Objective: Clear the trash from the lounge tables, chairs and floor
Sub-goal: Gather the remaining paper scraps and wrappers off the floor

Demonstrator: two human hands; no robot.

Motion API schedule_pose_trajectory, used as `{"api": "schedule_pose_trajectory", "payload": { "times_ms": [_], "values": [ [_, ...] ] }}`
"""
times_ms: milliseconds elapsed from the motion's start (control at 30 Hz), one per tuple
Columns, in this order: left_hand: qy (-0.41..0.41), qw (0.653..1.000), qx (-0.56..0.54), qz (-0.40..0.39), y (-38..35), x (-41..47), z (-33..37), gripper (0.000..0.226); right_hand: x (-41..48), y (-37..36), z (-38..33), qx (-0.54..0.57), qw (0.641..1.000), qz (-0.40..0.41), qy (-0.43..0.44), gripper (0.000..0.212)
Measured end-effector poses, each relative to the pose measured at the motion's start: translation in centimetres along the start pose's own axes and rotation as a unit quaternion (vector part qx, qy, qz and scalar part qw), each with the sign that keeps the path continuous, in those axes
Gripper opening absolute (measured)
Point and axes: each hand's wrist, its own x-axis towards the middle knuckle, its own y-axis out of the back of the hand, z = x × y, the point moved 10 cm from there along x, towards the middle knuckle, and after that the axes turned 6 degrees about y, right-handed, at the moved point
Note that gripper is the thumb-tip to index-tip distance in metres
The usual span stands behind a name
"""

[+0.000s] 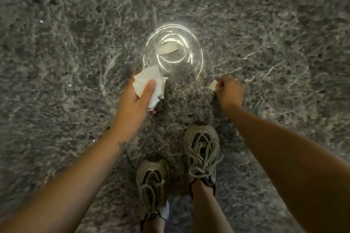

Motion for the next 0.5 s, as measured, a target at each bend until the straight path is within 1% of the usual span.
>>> {"api": "schedule_pose_trajectory", "payload": {
  "times_ms": [100,133,200,267,367,433,500],
  "values": [
    [0.015,1.0,-0.014,0.01,0.9,0.1,0.0,0.048,0.0,-0.4,-1.8,0.103,0.994,-0.024,-0.015,0.02],
    [0.019,0.999,-0.021,0.017,1.3,0.3,0.2,0.048,0.5,-0.6,-3.3,0.138,0.99,-0.038,-0.001,0.02],
    [0.029,0.998,-0.035,0.034,2.5,0.9,0.2,0.039,2.4,-0.7,-7.1,0.168,0.983,-0.054,0.046,0.02],
    [0.032,0.997,-0.043,0.055,3.7,1.6,0.3,0.03,4.9,-0.8,-11.0,0.174,0.979,-0.061,0.09,0.024],
    [0.026,0.995,-0.053,0.076,5.4,2.5,0.6,0.03,7.8,-1.1,-15.8,0.174,0.972,-0.058,0.143,0.036],
    [0.026,0.994,-0.063,0.088,6.3,2.8,0.4,0.027,9.0,-2.2,-17.6,0.155,0.971,-0.079,0.164,0.042],
    [0.028,0.992,-0.079,0.094,7.0,3.0,0.0,0.03,9.5,-3.5,-18.2,0.108,0.973,-0.103,0.178,0.043]
  ]
}}
